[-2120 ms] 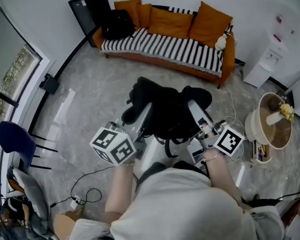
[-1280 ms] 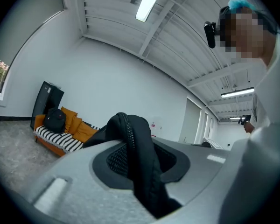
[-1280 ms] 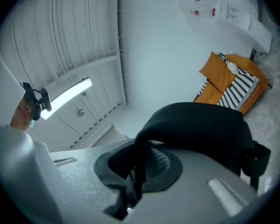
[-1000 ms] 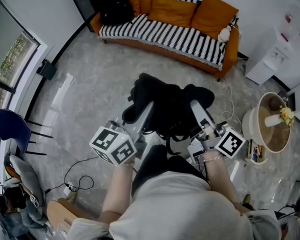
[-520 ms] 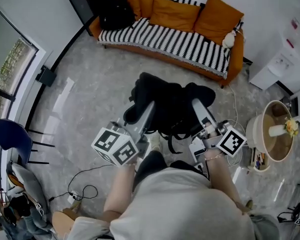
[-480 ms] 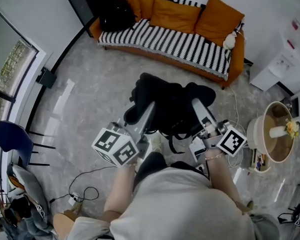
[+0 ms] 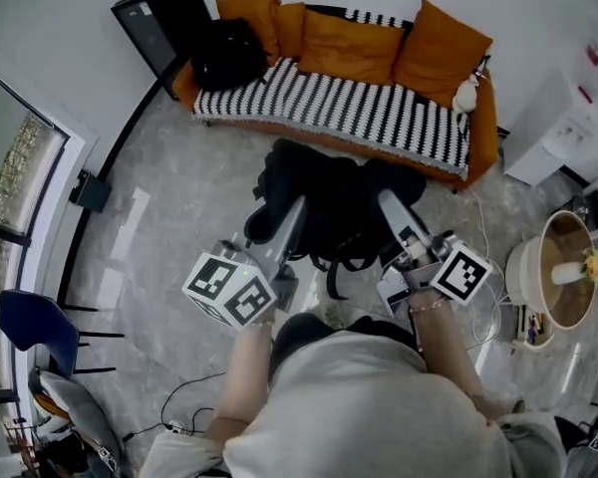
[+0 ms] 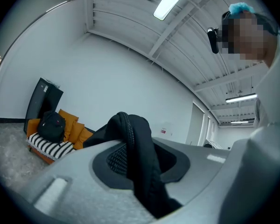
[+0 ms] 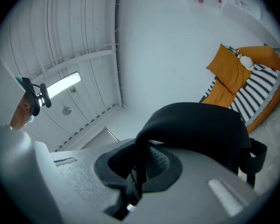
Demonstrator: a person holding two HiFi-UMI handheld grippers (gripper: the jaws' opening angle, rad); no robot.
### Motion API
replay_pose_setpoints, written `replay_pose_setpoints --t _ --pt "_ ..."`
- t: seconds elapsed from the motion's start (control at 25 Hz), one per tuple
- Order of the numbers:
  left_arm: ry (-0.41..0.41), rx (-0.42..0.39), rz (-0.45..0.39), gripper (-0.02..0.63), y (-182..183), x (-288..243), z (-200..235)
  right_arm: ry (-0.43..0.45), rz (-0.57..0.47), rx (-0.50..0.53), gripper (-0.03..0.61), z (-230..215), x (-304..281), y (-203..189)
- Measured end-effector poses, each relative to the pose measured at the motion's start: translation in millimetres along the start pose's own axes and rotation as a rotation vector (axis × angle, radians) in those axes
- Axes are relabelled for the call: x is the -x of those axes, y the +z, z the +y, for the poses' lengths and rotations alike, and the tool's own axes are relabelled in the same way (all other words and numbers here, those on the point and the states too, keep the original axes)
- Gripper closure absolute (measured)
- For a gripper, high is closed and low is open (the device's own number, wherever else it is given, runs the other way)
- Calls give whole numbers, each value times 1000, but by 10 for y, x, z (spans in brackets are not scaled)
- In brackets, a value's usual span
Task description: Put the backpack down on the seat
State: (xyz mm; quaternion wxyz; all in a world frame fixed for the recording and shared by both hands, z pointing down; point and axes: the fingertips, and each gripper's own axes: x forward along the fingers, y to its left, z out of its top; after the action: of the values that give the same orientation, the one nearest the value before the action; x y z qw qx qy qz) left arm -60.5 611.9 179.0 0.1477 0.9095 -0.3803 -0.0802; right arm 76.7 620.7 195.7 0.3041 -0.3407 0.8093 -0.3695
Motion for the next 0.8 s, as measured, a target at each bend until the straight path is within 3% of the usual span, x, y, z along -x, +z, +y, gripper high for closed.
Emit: replay_pose_setpoints --t 0.32,0.6,0.8 --pt "-20 24 32 516 -13 -243 396 -39 20 25 558 -208 -462 -12" --pt "-1 45 41 517 -104 -454 665 -95 102 139 557 -463 -789 -59" --pt "13 25 54 515 -77 -783 941 -81 120 125 558 -762 -1147 95"
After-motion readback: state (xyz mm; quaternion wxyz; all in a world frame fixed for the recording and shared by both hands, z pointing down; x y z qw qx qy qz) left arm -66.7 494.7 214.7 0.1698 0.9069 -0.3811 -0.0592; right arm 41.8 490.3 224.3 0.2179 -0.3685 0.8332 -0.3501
